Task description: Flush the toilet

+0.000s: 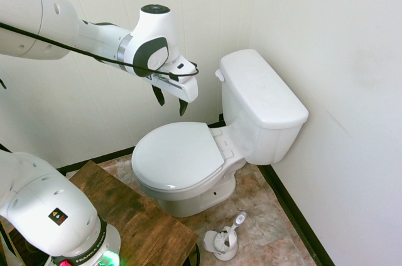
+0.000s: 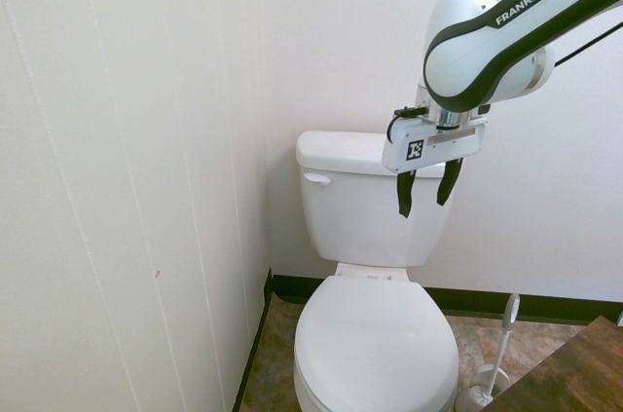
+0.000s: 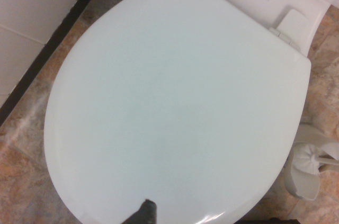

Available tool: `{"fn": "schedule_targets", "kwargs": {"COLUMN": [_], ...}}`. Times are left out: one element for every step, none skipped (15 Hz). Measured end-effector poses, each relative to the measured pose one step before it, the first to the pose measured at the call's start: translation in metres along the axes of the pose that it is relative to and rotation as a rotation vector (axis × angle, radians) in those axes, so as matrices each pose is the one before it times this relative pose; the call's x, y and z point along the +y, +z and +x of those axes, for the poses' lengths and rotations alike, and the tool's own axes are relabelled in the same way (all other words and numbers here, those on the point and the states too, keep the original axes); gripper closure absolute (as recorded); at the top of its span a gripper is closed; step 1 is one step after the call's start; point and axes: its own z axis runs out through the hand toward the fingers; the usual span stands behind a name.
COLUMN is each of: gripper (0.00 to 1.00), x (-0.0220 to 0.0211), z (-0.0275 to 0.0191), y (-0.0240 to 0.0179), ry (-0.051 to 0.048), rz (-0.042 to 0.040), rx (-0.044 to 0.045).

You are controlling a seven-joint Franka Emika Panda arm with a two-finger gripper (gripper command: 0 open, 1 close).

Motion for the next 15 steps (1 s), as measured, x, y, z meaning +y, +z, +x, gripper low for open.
{"fn": "schedule_targets", "kwargs": {"gripper": [0.00, 0.00, 0.00, 0.00, 0.00, 0.00, 0.00, 0.00, 0.00, 0.00, 0.00, 0.00, 0.00, 0.00, 0.00], "x": [-0.00048, -0.00074, -0.00305, -0.00588, -0.00986, -0.01250, -0.01640, -0.01867, -0.01777, -0.01719, -0.01558, -0.01491, -0.01425, -0.01262, -0.01189], "z": [0.00031, -0.00008, -0.00088, -0.00234, -0.00331, -0.00339, -0.00232, 0.00030, 0.00192, 0.00368, 0.00545, 0.00554, 0.00488, 0.00366, 0.00378], "y": [0.00040, 0.00083, 0.00086, 0.00027, -0.00117, -0.00301, -0.00457, -0.00559, -0.00270, 0.00147, 0.00404, 0.00611, 0.00732, 0.00716, 0.00652], "ry": [-0.00017, -0.00100, -0.00202, -0.00411, -0.00662, -0.00652, -0.00071, 0.00466, 0.00983, 0.01361, 0.01477, 0.01485, 0.02022, 0.02353, 0.02592], "rz": [-0.00078, 0.00135, 0.00763, 0.00593, 0.00778, 0.00951, 0.01883, 0.02300, 0.02171, 0.01333, 0.00822, 0.00749, 0.01429, 0.01261, 0.01040], "rx": [-0.00088, 0.00132, 0.00380, 0.00205, 0.00686, 0.00821, 0.01284, 0.01903, 0.02506, 0.02431, 0.01946, 0.01552, 0.01657, 0.01592, 0.02032]}}
